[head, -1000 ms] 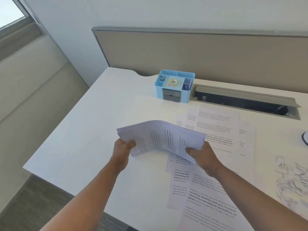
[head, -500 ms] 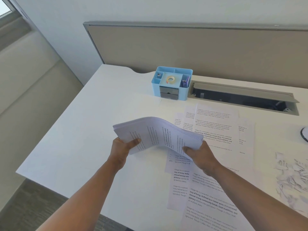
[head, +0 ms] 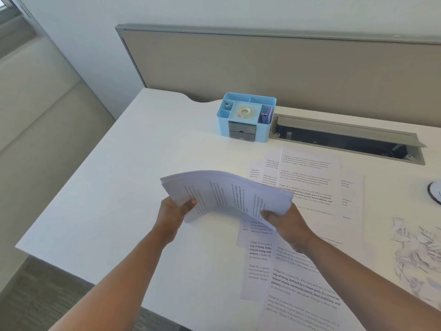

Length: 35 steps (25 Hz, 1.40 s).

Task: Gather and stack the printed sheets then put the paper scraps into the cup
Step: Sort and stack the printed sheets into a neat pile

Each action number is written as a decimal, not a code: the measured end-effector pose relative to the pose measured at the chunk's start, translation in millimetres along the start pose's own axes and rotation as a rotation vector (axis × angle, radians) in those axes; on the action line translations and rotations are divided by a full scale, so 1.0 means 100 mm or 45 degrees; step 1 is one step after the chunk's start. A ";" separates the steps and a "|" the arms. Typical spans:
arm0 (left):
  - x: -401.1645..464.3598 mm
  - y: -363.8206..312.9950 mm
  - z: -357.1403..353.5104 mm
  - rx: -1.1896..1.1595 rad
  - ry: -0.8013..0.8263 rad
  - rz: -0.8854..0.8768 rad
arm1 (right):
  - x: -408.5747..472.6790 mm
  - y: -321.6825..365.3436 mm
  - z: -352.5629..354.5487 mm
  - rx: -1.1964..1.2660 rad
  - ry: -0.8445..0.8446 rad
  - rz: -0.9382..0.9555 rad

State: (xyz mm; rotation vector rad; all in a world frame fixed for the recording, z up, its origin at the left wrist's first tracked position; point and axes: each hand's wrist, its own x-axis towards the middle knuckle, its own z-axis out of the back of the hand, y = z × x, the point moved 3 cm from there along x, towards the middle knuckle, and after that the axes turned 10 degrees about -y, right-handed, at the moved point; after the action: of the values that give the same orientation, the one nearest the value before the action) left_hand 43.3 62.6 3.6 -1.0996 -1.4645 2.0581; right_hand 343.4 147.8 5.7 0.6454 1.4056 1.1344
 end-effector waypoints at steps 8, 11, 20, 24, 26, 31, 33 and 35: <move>0.06 -0.65 -0.05 0.303 0.109 -0.154 | -0.10 0.22 0.22 0.096 0.045 -0.011; 0.01 -0.74 -0.17 0.356 -0.073 -0.221 | -0.19 0.16 0.29 0.306 -0.009 -0.150; -0.84 -0.15 -1.15 -0.540 0.157 0.574 | -0.49 -0.19 0.36 0.864 -0.282 -0.364; -1.02 -0.23 -1.41 -0.565 0.151 0.491 | -0.67 -0.23 0.28 0.915 -0.265 -0.304; -1.01 -0.23 -1.43 -0.535 0.152 0.444 | -0.74 -0.24 0.28 0.928 -0.248 -0.258; -0.91 -0.21 -1.34 -0.359 0.138 0.318 | -0.85 -0.25 0.27 0.757 -0.178 -0.164; -0.82 -0.23 -1.28 -0.306 0.125 0.276 | -0.85 -0.27 0.30 0.740 -0.187 -0.175; -0.70 -0.22 -1.19 -0.232 0.129 0.246 | -0.80 -0.29 0.41 0.819 -0.247 -0.232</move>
State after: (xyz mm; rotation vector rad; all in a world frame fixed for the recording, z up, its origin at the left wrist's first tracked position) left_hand 175.9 96.1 31.7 -1.4470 -1.5736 1.9892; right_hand 404.1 76.8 18.7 1.0221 1.6230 0.4463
